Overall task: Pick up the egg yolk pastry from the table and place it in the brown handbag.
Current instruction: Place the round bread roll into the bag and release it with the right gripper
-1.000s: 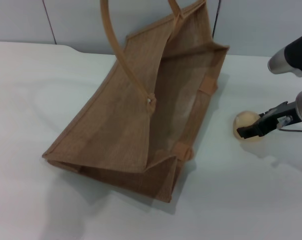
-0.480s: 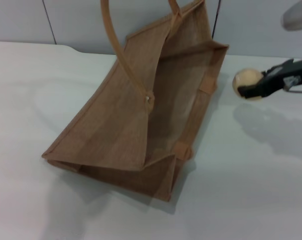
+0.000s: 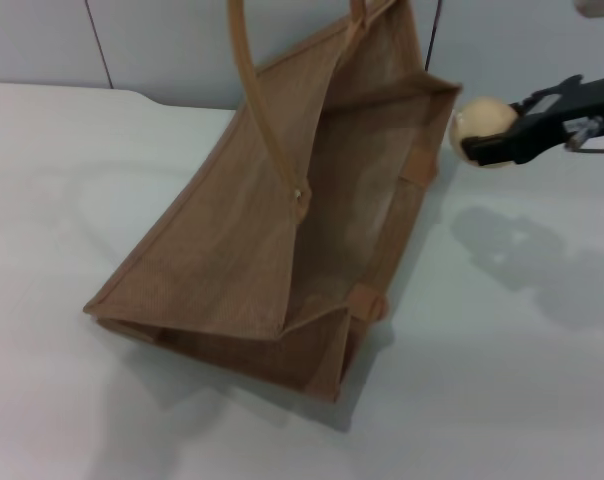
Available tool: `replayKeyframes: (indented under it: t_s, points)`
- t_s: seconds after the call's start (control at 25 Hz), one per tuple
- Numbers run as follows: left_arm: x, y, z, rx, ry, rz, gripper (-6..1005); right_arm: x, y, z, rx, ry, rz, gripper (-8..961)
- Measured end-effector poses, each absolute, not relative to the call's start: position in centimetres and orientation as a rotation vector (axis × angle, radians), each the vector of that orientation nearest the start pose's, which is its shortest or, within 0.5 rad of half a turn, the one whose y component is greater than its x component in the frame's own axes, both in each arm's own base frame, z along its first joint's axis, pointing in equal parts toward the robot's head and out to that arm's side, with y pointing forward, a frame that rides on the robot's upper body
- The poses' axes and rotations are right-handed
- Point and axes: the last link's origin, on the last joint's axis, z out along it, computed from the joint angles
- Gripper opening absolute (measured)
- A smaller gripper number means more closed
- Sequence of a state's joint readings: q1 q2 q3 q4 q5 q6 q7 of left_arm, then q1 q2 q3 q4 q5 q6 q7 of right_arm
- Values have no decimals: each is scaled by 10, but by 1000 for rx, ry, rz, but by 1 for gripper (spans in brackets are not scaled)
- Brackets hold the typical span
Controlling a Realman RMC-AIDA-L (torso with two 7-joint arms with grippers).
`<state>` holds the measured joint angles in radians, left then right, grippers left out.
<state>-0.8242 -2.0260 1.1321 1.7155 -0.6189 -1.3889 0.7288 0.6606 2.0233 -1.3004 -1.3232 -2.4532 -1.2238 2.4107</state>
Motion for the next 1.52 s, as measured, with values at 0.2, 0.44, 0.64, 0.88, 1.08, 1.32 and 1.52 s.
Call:
replayKeyframes:
  t_s: [0.2,0.44,0.64,0.88,1.08,1.32,1.52]
  points:
    - [-11,408,123,-2329,-127,-126,138,126,410,22,-2551,572,1,638]
    - [-4,408,122,-2332,-91,-131,139,110,406,18,-2578,497,23,630]
    - [0,408,122,-2334,-78,-134,140,103,401,11,-2631,468,60,625]
    - [5,408,122,-2332,-61,-144,141,92,399,-6,-2714,429,74,624]
    - [8,408,122,-2327,-50,-151,141,85,403,-19,-2759,435,50,623]
    - [10,408,122,-2327,-44,-153,143,78,405,-23,-2738,402,73,631]
    - [9,409,122,-2327,-46,-151,143,78,407,-22,-2730,413,86,724]
